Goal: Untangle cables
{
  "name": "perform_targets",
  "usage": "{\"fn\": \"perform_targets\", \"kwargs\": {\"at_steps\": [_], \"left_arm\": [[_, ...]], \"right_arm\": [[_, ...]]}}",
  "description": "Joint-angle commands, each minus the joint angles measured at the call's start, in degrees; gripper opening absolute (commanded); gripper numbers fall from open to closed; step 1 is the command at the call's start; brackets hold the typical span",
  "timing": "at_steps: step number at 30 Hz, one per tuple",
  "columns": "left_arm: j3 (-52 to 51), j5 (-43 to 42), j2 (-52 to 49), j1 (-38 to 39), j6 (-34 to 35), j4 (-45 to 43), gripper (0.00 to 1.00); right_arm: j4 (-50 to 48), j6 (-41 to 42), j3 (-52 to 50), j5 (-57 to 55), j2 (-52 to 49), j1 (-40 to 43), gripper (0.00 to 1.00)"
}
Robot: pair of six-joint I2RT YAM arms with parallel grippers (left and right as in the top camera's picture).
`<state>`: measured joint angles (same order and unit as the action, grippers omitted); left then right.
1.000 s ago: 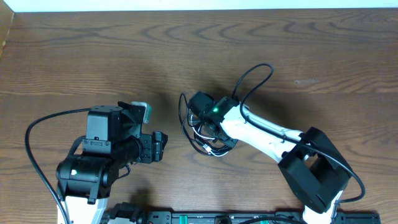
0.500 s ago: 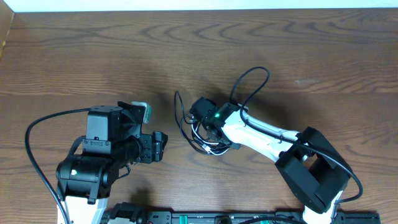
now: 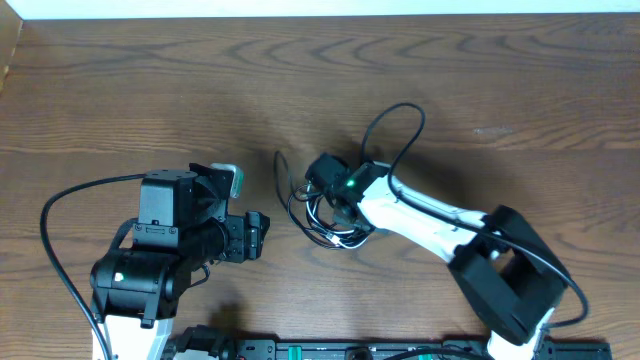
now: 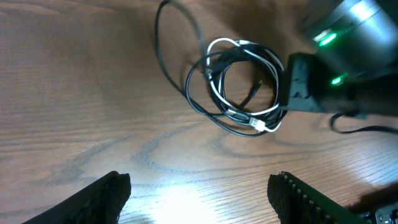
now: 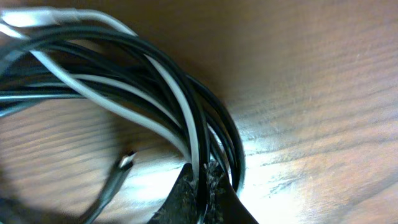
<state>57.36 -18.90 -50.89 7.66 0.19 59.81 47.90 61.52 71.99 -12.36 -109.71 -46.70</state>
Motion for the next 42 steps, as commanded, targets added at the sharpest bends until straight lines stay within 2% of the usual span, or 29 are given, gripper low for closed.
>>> {"fn": "perform_targets", "kwargs": {"at_steps": [1, 9, 16, 19, 24, 29, 33, 36, 38, 39, 41, 42], "left_arm": [[1.2, 0.5, 0.1, 0.2, 0.3, 0.2, 0.77], [1.2, -0.8, 0.0, 0.2, 0.5, 0.2, 0.77], [1.1, -13.2, -1.2, 0.2, -1.4, -1.7, 0.77], [1.1, -14.2, -2.4, 0.2, -1.7, -2.9, 0.77], [1.1, -15.0, -3.9, 0.2, -1.9, -3.2, 0.76], [1.1, -21.4, -4.0, 0.2, -4.1, -4.3, 0.74], [1.1, -23.8, -4.0, 0.2, -4.3, -5.7, 0.57], [1.1, -23.8, -4.0, 0.2, -4.2, -5.6, 0.52], [1.1, -23.8, -4.0, 0.2, -4.2, -5.2, 0.52], [1.1, -23.8, -4.0, 0.2, -4.2, -5.0, 0.53], [1.1, -23.8, -4.0, 0.2, -4.3, -4.4, 0.54], [1.1, -23.8, -4.0, 0.2, -4.3, -4.1, 0.54]], "right_arm": [[-0.2, -13.8, 5.9, -1.0, 9.3, 0.9, 0.01], [-0.6, -31.2, 12.7, -4.8, 26.3, 1.0, 0.01], [-0.6, -32.1, 12.8, -5.4, 37.4, 1.0, 0.01], [-0.2, -32.7, 12.8, -7.6, 41.6, 1.0, 0.01], [4.0, -29.8, 12.8, -19.6, 45.1, 1.0, 0.01], [8.5, -24.8, 12.6, -21.6, 44.2, 1.0, 0.01], [13.5, -20.7, 12.6, -21.6, 39.9, 1.0, 0.02], [18.1, -16.3, 12.6, -21.8, 35.2, 1.4, 0.03], [20.1, -14.6, 12.6, -21.8, 31.5, 2.1, 0.2], [20.7, -14.5, 12.6, -21.4, 29.4, 2.7, 0.33], [21.2, -15.1, 12.6, -18.9, 24.9, 3.9, 0.74], [21.2, -16.2, 12.6, -17.0, 22.9, 4.2, 0.86]]}}
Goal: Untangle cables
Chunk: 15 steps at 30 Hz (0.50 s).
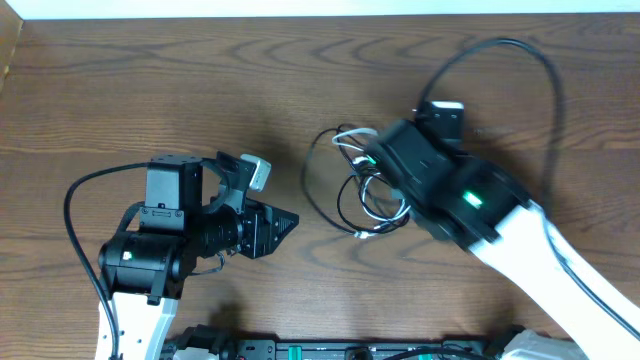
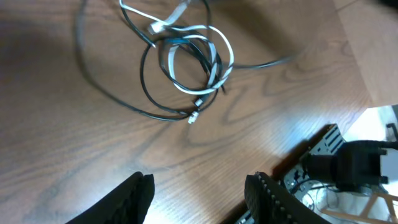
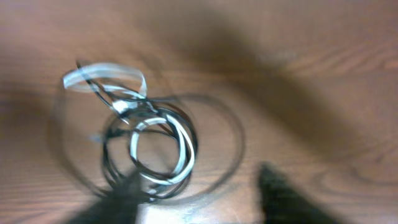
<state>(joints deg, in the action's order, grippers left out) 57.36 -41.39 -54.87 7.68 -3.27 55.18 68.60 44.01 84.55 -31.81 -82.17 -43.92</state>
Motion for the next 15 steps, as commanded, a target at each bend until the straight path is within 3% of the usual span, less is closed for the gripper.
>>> {"fn": "perform_targets", "kwargs": {"at_steps": [1, 3, 8, 13, 15], "left_arm": [[1.1, -1.3, 0.0, 0.2, -0.8, 0.9, 0.55], [1.1, -1.2, 0.0, 0.2, -0.8, 1.2, 0.56], [1.1, 0.1, 0.0, 0.2, -0.8, 1.4, 0.56], [1.1, 0.7, 0.0, 0.2, -0.8, 1.6, 0.56], [1.1, 0.9, 0.0, 0.2, -0.8, 1.7, 0.56]], "right_arm": [[0.5, -0.3, 0.0, 4.7, -6.5, 1.6, 0.94], [0.5, -2.8, 0.0, 9.2, -10.6, 1.7, 0.99], [1.4, -0.5, 0.0, 14.5, -18.9, 1.7, 0.99], [0.6, 9.9, 0.0, 14.8, -24.8, 1.8, 0.98], [0.6, 16.6, 0.0, 14.8, -26.4, 1.8, 0.93]]}}
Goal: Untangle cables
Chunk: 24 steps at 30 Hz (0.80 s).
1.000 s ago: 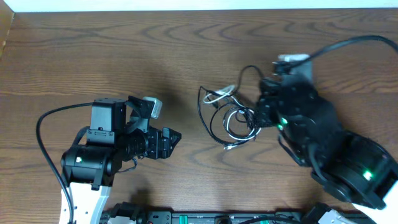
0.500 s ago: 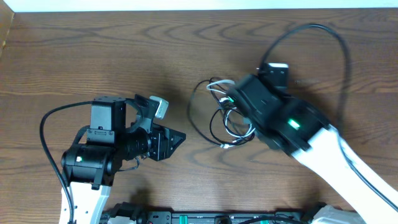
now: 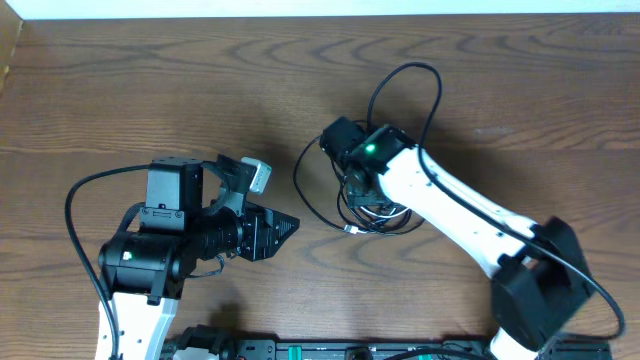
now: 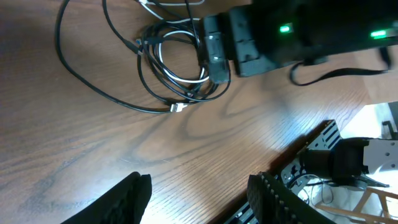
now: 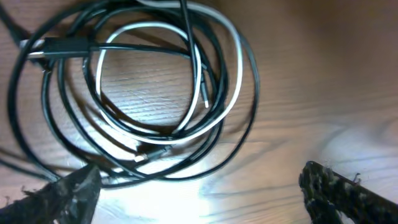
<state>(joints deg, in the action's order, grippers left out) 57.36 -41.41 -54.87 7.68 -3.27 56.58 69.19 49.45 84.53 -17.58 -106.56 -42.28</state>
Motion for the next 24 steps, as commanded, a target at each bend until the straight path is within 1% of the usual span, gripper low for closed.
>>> {"fn": "perform_targets", "kwargs": {"at_steps": [1, 3, 5, 7, 9, 11, 12, 14, 18, 22, 24], "left_arm": [[1.1, 0.9, 0.0, 0.2, -0.8, 0.4, 0.56], [1.1, 1.1, 0.0, 0.2, -0.9, 0.8, 0.56], [1.1, 2.2, 0.0, 0.2, -0.9, 1.2, 0.56], [1.1, 3.1, 0.0, 0.2, -1.0, 1.7, 0.56], [1.1, 3.3, 0.0, 0.2, -1.0, 2.0, 0.56], [1.1, 3.3, 0.0, 0.2, -1.5, 2.2, 0.57], [1.1, 3.3, 0.0, 0.2, -2.6, 2.4, 0.59], [1.1, 4.2, 0.0, 0.2, -3.0, 2.3, 0.6], [1.1, 8.7, -0.1, 0.2, -3.0, 2.3, 0.6], [1.1, 9.8, -0.1, 0.2, -3.0, 2.3, 0.6], [1.1, 9.8, -0.1, 0.2, -3.0, 2.3, 0.6]], "right_arm": [[-0.2, 14.5, 0.0, 0.5, -2.6, 0.2, 0.92], [-0.9, 19.5, 0.0, 0.5, -3.2, 0.3, 0.88], [-2.2, 22.7, 0.0, -0.1, -3.4, 0.4, 0.84], [-3.3, 25.0, 0.0, -1.7, -3.5, 0.6, 0.75], [-4.5, 25.7, 0.0, -2.5, -3.5, 0.9, 0.69], [-5.4, 24.9, 0.0, -2.9, -3.5, 1.4, 0.68], [-5.5, 23.5, 0.0, -3.0, -3.6, 2.0, 0.68], [-5.8, 20.6, -0.3, -3.0, -4.0, 3.3, 0.68], [-8.2, 13.7, -2.7, -0.7, -4.3, 6.2, 0.68], [-12.8, 3.6, -5.7, 3.1, -4.3, 8.1, 0.69], [-14.9, -3.0, -7.0, 4.7, -4.3, 8.5, 0.69]]}}
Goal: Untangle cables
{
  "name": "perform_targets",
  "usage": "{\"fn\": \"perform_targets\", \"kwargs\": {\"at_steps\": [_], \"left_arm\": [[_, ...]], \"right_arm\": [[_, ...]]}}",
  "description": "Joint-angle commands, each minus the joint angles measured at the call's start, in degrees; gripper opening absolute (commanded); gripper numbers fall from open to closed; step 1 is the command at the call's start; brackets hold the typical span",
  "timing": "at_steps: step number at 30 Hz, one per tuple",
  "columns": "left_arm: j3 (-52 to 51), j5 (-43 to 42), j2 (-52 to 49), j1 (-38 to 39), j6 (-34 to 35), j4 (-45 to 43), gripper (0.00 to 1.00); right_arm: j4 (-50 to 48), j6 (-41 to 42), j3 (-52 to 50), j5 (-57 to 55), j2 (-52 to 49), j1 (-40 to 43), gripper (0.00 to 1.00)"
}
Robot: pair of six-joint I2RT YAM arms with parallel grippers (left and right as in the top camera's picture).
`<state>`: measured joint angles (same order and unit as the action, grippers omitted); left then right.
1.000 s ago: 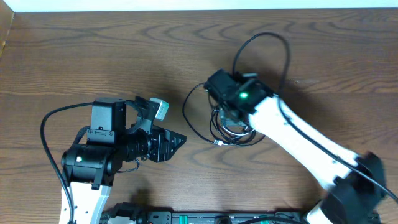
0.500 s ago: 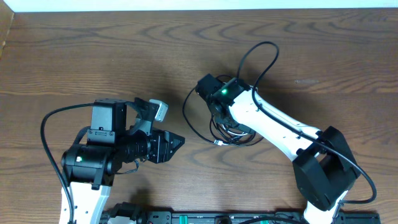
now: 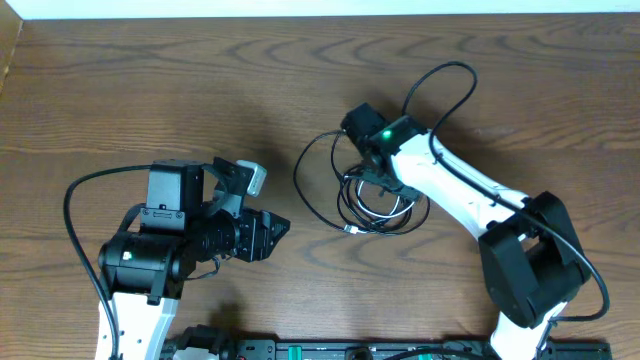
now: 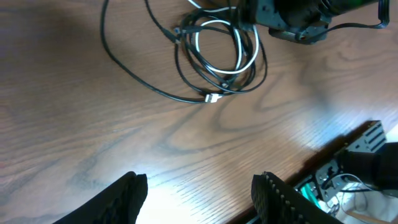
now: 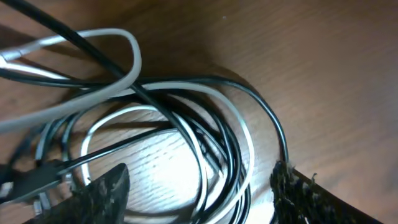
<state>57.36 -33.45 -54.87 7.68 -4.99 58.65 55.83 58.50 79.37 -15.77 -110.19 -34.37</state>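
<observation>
A tangled coil of black and white cables (image 3: 378, 207) lies on the wooden table right of centre, and a long black loop (image 3: 303, 190) trails off to its left. My right gripper (image 3: 362, 172) is low over the coil's far end. In the right wrist view it (image 5: 199, 186) is open, its fingertips (image 5: 102, 190) either side of the white cable (image 5: 244, 140) and black strands. My left gripper (image 3: 275, 228) stays apart, left of the coil. It (image 4: 202, 196) is open and holds nothing, with the coil (image 4: 217, 53) ahead of it.
The right arm's own black lead (image 3: 445, 85) arcs over the table behind its wrist. A black rail (image 3: 300, 350) runs along the near edge, and the table's edge with gear below it (image 4: 354, 158) shows in the left wrist view. Bare wood (image 3: 150, 90) spreads to the left.
My right gripper has gone from over the coil's middle to its far end and sits closer to the strands. A black loop now sticks out at the coil's far left. The left gripper has hardly moved.
At first my right gripper was shut on the strands at the table's centre. Then it was open and high, with the coil lying farther right. After that it hung open low over the coil, and now straddles the coil's far end. The left gripper stayed open throughout.
</observation>
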Motion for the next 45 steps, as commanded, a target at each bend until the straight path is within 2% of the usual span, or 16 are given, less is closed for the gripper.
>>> {"fn": "perform_targets", "kwargs": {"at_steps": [1, 8, 12, 14, 21, 26, 29, 30, 31, 34, 37, 41, 45], "left_arm": [[1.1, 1.8, -0.1, 0.2, -1.2, 0.2, 0.6], [1.1, 2.7, -0.1, 0.2, -1.2, -0.1, 0.6], [1.1, 2.9, -0.1, 0.2, -1.2, 0.0, 0.6], [1.1, 2.9, -0.1, 0.2, -1.2, 0.0, 0.6], [1.1, 2.9, -0.1, 0.2, -1.2, 0.0, 0.6], [1.1, 2.9, -0.1, 0.2, -1.2, 0.0, 0.6], [1.1, 2.9, -0.1, 0.2, -1.2, 0.0, 0.6], [1.1, 2.9, -0.1, 0.2, -1.2, 0.0, 0.6], [1.1, 2.9, -0.1, 0.2, -1.2, 0.0, 0.6], [1.1, 2.9, -0.1, 0.2, -1.2, 0.0, 0.6], [1.1, 2.9, -0.1, 0.2, -1.2, 0.0, 0.6], [1.1, 2.9, -0.1, 0.2, -1.2, 0.0, 0.6], [1.1, 2.9, -0.1, 0.2, -1.2, 0.0, 0.6]], "right_arm": [[-2.1, -14.6, -2.3, 3.2, -0.7, 0.6, 0.71], [-0.2, -26.5, -3.8, 4.1, -0.7, 0.5, 0.69], [1.5, -28.3, -3.9, 3.0, -0.7, 0.7, 0.7], [2.1, -26.7, -3.9, 2.8, -0.7, 0.7, 0.7], [-0.4, -9.1, -8.9, 2.7, -0.7, 0.3, 0.69], [-9.5, -7.1, -15.2, 7.3, -0.7, 0.3, 0.68], [-10.1, -7.1, -15.8, 7.8, -0.7, 0.3, 0.56], [-10.1, -7.1, -15.8, 7.8, -0.7, 0.3, 0.45], [-10.1, -7.1, -15.8, 7.8, -0.7, 0.3, 0.4], [-10.0, -7.1, -15.8, 7.8, -0.7, 0.3, 0.28], [-9.9, -7.1, -15.8, 7.8, -0.7, 0.3, 0.23], [-9.8, -7.1, -15.8, 8.5, -0.7, 0.2, 0.24], [-9.8, -7.1, -15.7, 9.7, -0.7, 0.2, 0.38]]}}
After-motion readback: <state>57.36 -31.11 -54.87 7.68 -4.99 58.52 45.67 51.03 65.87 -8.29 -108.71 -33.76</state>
